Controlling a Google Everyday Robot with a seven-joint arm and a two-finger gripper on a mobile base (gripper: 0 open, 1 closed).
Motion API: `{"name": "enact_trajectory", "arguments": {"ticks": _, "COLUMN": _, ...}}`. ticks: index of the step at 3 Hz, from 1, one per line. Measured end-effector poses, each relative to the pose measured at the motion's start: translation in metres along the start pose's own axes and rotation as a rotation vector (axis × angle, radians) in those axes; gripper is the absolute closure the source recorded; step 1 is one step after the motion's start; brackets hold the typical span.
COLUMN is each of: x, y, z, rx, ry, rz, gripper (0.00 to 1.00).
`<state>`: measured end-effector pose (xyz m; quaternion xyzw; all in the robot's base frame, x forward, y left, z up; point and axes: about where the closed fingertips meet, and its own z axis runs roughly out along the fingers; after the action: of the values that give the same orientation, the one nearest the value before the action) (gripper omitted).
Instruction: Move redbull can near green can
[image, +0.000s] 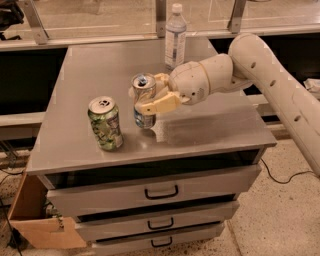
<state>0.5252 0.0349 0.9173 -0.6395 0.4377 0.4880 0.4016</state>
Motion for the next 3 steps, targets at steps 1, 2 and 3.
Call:
{"name": "enact_trajectory", "arguments": {"ticks": 1, "x": 0.0, "y": 0.006, "z": 0.016, "rx": -0.067, "ry": -0.023, "rz": 0.003, "gripper": 0.82}}
{"name": "enact_trajectory", "arguments": {"ticks": 2, "x": 0.004, "y": 0.011, "z": 0.027, "rx": -0.114, "ry": -0.021, "rz": 0.03, "gripper": 0.57}}
{"name": "enact_trajectory", "arguments": {"ticks": 3, "x": 0.008, "y": 0.013, "z": 0.033, "rx": -0.136, "ry": -0.011, "rz": 0.05, "gripper": 0.35}}
